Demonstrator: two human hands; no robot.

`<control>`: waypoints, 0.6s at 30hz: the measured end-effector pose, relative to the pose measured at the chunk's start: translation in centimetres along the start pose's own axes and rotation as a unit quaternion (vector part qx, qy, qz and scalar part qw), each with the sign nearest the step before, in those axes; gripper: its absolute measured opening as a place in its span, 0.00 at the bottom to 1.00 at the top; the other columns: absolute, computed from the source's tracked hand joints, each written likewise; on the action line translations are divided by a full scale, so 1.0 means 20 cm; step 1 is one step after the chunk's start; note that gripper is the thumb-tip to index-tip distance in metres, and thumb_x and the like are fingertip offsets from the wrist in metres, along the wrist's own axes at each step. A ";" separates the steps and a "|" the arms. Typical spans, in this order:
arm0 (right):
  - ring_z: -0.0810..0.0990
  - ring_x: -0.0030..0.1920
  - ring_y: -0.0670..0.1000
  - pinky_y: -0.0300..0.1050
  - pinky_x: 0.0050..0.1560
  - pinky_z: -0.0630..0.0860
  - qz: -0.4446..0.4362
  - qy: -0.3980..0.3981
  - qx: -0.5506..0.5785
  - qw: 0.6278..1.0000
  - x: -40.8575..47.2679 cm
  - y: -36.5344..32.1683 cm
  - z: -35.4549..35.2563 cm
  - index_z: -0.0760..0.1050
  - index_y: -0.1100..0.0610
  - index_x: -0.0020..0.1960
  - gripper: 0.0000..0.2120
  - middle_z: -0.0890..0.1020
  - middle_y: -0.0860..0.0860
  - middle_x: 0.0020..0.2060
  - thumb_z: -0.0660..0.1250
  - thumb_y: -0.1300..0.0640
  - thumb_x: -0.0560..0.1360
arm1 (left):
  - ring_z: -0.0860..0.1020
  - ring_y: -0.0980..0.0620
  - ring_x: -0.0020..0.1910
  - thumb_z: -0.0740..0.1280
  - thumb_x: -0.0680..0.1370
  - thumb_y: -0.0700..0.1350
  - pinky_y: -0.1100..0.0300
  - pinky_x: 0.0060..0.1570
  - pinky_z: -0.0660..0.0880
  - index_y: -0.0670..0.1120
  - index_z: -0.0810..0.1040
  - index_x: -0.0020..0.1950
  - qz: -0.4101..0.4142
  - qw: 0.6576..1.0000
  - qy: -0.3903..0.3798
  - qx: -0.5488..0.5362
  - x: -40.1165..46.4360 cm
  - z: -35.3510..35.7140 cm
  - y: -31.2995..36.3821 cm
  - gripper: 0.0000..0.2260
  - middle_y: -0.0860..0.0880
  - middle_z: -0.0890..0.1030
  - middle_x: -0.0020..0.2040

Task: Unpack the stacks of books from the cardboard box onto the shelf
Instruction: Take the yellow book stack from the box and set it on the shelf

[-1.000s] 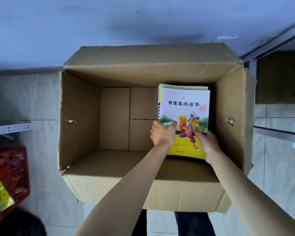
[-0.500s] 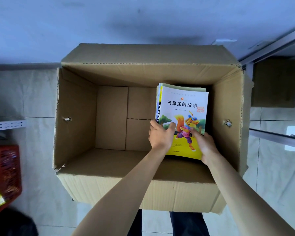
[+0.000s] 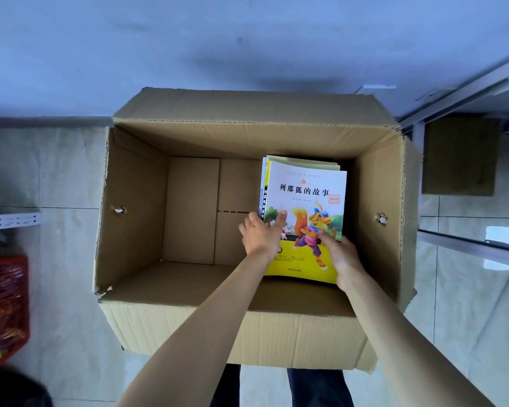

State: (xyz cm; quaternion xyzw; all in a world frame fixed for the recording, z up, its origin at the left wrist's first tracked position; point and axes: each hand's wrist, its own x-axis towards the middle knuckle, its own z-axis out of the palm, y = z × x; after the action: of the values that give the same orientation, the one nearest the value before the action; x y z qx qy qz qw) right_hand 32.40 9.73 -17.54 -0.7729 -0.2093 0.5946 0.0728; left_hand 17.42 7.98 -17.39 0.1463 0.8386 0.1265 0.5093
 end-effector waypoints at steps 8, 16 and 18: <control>0.70 0.53 0.51 0.48 0.53 0.63 0.023 0.001 0.008 1.000 0.03 0.01 0.03 0.73 0.56 0.65 0.24 0.77 0.53 0.58 0.69 0.46 0.74 | 0.78 0.40 0.53 0.60 0.79 0.59 0.53 0.46 0.72 0.43 0.65 0.65 -0.006 0.997 0.010 -0.072 0.01 0.02 -0.03 0.23 0.45 0.75 0.49; 0.71 0.54 0.50 0.48 0.54 0.61 0.025 -0.020 0.008 0.999 0.00 -0.02 0.02 0.75 0.53 0.64 0.22 0.77 0.50 0.54 0.70 0.45 0.73 | 0.76 0.43 0.54 0.68 0.72 0.63 0.52 0.50 0.71 0.45 0.64 0.62 -0.034 0.993 0.008 -0.115 0.06 -0.04 0.00 0.30 0.44 0.76 0.57; 0.71 0.53 0.51 0.47 0.54 0.62 0.022 -0.021 0.001 1.000 0.00 -0.04 0.01 0.75 0.53 0.61 0.20 0.77 0.50 0.52 0.70 0.46 0.73 | 0.72 0.41 0.64 0.71 0.69 0.64 0.48 0.60 0.68 0.44 0.59 0.72 -0.107 0.979 -0.053 -0.166 0.11 -0.10 0.03 0.41 0.42 0.71 0.68</control>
State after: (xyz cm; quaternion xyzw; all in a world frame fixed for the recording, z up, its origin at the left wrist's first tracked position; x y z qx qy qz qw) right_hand 31.94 10.31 -17.30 -0.7643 -0.1932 0.6126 0.0557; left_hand 14.81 9.26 -18.09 -0.0246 0.7888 0.2005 0.5805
